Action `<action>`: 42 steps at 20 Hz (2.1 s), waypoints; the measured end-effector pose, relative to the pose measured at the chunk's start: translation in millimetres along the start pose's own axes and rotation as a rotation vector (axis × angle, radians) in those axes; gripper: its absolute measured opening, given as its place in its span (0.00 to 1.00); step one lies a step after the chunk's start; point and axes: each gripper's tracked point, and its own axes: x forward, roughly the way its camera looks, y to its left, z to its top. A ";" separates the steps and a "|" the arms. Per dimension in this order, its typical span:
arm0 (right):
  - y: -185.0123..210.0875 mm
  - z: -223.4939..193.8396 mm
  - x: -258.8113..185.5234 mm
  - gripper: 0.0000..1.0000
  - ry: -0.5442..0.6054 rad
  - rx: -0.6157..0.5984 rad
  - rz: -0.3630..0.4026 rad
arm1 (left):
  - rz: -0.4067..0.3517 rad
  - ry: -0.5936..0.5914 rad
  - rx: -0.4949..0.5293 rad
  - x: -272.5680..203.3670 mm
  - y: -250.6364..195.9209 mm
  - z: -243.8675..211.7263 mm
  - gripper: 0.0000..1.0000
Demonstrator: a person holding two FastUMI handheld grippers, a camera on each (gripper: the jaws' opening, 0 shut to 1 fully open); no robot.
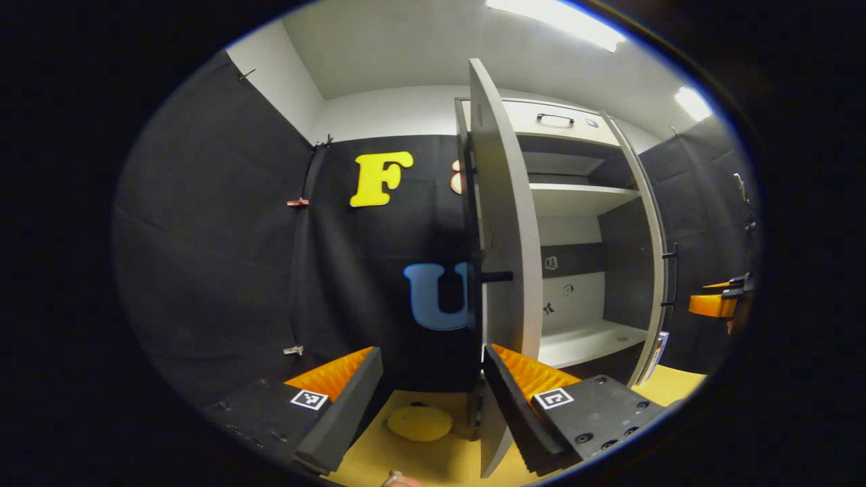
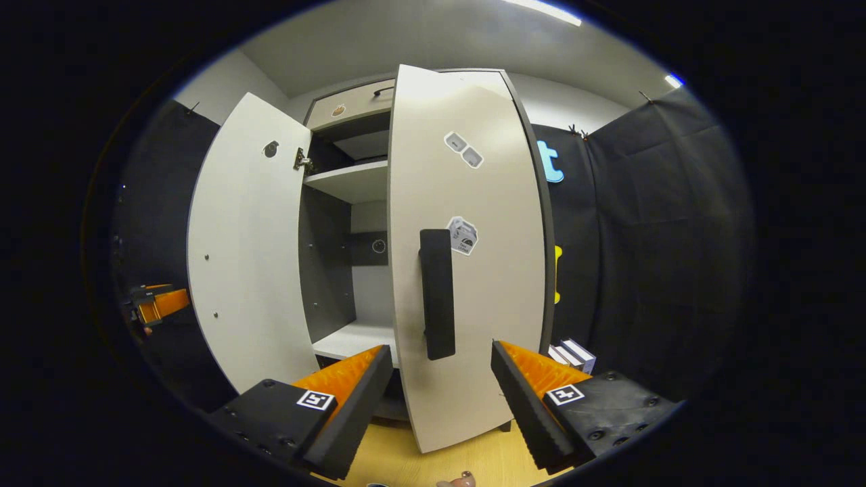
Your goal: Grasp the bottle in the cabinet with the left hand and place it on the coaster, then close the right door with the right hand and the left door with the left hand.
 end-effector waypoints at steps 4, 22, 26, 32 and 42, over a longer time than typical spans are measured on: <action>-3.5 -2.7 -13.7 0.98 0.008 -0.008 -0.041 | -0.021 0.005 0.020 14.3 2.4 -4.8 0.93; -18.8 -4.1 22.1 0.97 0.011 -0.035 0.039 | -0.172 -0.001 -0.065 34.0 -102.0 -1.7 0.92; -29.3 -5.0 27.5 0.96 0.010 -0.047 0.063 | -0.207 0.013 -0.063 40.5 -125.9 -8.5 0.92; -38.1 -8.8 30.2 0.96 0.023 -0.038 0.079 | -0.266 0.043 -0.065 56.8 -169.2 -24.4 0.92; -48.9 -2.1 14.6 0.97 0.006 -0.032 0.046 | -0.300 0.094 -0.043 43.4 -184.6 -36.5 0.93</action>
